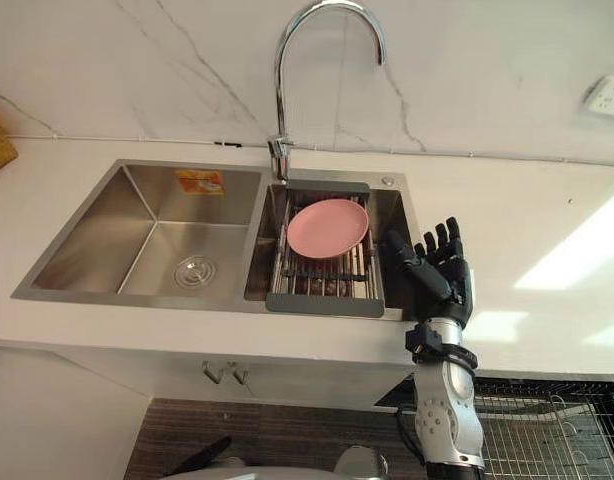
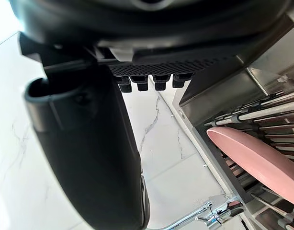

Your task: Walk over to the sink, pick up the cup, carry it to the dishwasher, place the cup inside the dishwasher, then close the dishwasher door

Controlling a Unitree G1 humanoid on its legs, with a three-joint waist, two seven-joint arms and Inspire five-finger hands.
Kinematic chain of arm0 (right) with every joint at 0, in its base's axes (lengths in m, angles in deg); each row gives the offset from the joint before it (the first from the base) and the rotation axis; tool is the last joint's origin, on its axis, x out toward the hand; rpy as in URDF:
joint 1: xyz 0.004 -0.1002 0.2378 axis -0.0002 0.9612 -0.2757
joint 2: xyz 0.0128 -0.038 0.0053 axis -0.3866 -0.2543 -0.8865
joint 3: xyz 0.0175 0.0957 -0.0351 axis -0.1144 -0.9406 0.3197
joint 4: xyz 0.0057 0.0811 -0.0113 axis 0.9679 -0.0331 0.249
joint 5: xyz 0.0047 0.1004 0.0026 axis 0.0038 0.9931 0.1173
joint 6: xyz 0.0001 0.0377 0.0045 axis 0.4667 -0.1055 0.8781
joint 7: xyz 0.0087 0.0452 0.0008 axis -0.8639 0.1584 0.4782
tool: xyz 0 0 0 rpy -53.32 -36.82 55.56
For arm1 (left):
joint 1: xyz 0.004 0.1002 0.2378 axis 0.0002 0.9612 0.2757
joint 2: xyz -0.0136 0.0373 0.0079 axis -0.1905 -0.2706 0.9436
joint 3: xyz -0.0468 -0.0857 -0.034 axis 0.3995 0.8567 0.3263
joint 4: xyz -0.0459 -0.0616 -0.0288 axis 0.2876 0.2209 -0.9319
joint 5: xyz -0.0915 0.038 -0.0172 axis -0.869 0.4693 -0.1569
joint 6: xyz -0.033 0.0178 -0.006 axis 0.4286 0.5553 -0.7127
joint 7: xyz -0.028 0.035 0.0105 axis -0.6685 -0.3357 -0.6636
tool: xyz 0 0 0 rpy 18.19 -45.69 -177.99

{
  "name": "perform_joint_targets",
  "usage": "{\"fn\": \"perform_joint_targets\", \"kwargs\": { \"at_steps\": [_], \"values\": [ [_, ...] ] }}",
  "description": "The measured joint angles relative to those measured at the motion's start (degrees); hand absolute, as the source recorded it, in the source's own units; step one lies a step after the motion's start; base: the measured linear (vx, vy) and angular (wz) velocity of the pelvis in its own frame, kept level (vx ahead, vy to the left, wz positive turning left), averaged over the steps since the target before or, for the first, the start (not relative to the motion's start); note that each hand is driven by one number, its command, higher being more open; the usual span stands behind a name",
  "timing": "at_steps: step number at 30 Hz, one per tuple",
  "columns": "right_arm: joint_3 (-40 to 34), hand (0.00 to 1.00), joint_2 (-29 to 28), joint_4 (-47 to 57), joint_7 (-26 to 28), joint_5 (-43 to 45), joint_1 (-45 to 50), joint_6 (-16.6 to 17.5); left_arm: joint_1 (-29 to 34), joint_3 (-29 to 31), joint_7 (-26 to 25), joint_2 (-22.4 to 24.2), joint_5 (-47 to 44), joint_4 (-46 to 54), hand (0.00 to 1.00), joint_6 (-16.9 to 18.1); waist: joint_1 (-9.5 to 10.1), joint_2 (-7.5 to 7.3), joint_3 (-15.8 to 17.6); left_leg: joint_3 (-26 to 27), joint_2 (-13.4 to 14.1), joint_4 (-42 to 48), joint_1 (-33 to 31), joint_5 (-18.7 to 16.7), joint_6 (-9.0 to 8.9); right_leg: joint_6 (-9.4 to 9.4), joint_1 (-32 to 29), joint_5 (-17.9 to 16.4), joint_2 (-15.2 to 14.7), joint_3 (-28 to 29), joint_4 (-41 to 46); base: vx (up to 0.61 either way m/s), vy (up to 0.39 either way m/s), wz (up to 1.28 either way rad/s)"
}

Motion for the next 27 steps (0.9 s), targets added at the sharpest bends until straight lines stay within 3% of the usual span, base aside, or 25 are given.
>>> {"fn": "perform_joint_targets", "kwargs": {
  "at_steps": [2, 5, 6, 8, 9, 11, 12, 13, 14, 17, 22, 27],
  "values": [
    [-0.03, 1.0, -0.15, 0.0, -0.34, 0.1, 0.08, 0.0, -0.25, 0.0, -0.31, -0.02, 0.93, 0.27, 1.0, 0.29, -0.14, 0.19, 0.0, 0.05, 1.15, 3.22, -1.24, -1.85, -0.53, 0.85, 0.21, -1.39, 0.72, -0.07, 0.43, 0.06, -0.073, 0.04],
    [-0.1, 1.0, -0.11, 0.13, -0.1, 0.17, 0.59, 0.01, -0.71, 0.0, -0.49, 0.1, 0.88, 0.28, 1.0, 0.9, -0.92, 0.94, 0.35, 1.29, 3.55, 10.06, -4.04, -3.03, -0.67, 0.12, 0.63, -3.37, 1.85, -0.83, 0.69, 0.05, -0.062, 0.12],
    [-0.57, 1.0, -0.05, 0.55, 0.1, 0.12, 1.38, 0.02, -1.43, 0.57, -0.45, 0.44, 0.81, 0.3, 1.0, 1.57, -1.08, 1.7, 0.74, 3.32, 5.93, 18.01, -7.31, -3.55, -0.03, 0.0, 1.37, -3.74, 2.68, -1.46, 0.19, 0.07, -0.081, 0.13],
    [-1.62, 1.0, 0.53, 2.45, 0.58, 0.06, 2.18, 0.03, -2.0, 1.19, -0.51, 1.38, 0.77, 1.79, 1.0, 2.15, -1.05, 4.65, 2.56, 3.36, 10.8, 31.84, -11.72, -2.61, -0.56, -0.56, 5.11, -4.06, 4.86, -1.59, -1.5, 0.09, -0.029, -0.01],
    [-2.13, 1.0, 0.04, 2.38, 0.77, 0.09, 2.25, 0.22, -2.06, 2.43, -0.43, 1.48, 0.8, 2.07, 1.0, 2.21, -0.93, 4.01, 3.28, 3.58, 11.5, 36.74, -13.03, -0.78, -0.03, -0.48, 7.42, -4.35, 4.02, -1.43, -2.58, 0.08, 0.02, -0.14],
    [-2.71, 1.0, -0.52, 2.29, 0.81, 0.08, 2.07, 1.38, -2.1, 2.43, 0.07, 1.88, 1.06, 2.19, 1.0, 2.2, -1.01, 3.84, 3.06, 3.17, 9.61, 28.7, -13.25, -2.86, -0.54, -0.11, 8.28, -4.49, 1.73, -0.69, -3.06, 0.07, 0.023, -0.23],
    [-2.96, 1.0, -0.4, 2.26, 0.84, 0.07, 2.16, 1.8, -2.02, 2.45, 0.31, 2.13, 1.35, 2.2, 1.0, 2.23, -1.03, 3.96, 2.98, 2.03, 8.82, 24.25, -13.21, -2.02, -0.94, 0.16, 8.14, -4.54, 1.18, -0.18, -3.08, 0.09, 0.086, -0.37],
    [-3.05, 1.0, 0.32, 2.3, 1.13, -0.01, 2.41, 2.64, -1.49, 2.48, 0.79, 2.57, 1.47, 2.16, 1.0, 2.54, -1.07, 4.79, 2.72, -0.63, 8.01, 15.38, -12.88, 5.41, -1.59, 1.09, 7.76, -4.79, 1.18, 0.9, -3.11, 0.14, 0.138, -0.46],
    [-3.05, 1.0, 0.82, 2.04, 1.35, 0.04, 2.25, 3.07, -1.28, 2.74, 0.81, 2.82, 1.46, 1.69, 1.0, 2.96, -0.87, 5.21, 2.47, -1.92, 7.44, 12.47, -11.56, 8.07, -3.96, 1.97, 7.88, -5.08, 1.26, 2.44, -3.33, 0.17, 0.148, -0.42],
    [-2.07, 1.0, 0.64, 2.17, 1.58, 0.01, 1.35, 3.82, -1.66, 2.19, 0.97, 2.11, 2.71, 1.43, 1.0, 2.69, -1.43, 3.44, 1.99, -0.06, 5.27, 5.38, -9.52, 8.06, -3.93, 3.83, 7.27, -2.81, 0.21, 3.71, -6.25, 0.18, 0.102, -0.13],
    [-1.59, 1.0, 0.29, 2.04, 0.49, 0.03, 1.04, 4.29, -1.68, 2.14, 0.77, 2.15, 3.95, 0.24, 1.0, 2.28, -1.26, 3.25, 1.81, 0.22, 3.8, -2.71, -4.54, 10.82, -4.14, 4.29, 9.13, -2.3, -0.28, 2.84, -7.28, 0.07, -0.002, 0.06],
    [-1.96, 1.0, 0.17, 2.08, 0.62, 0.07, 1.12, 4.38, -1.6, 0.46, 0.73, 1.48, 4.65, -0.71, 1.0, 2.1, -2.06, 3.26, 1.76, 0.91, 3.88, -13.95, -0.45, 16.96, -5.04, 4.01, 8.07, -2.05, 0.97, 2.75, -7.6, -0.04, -0.046, -0.02]
  ]
}}
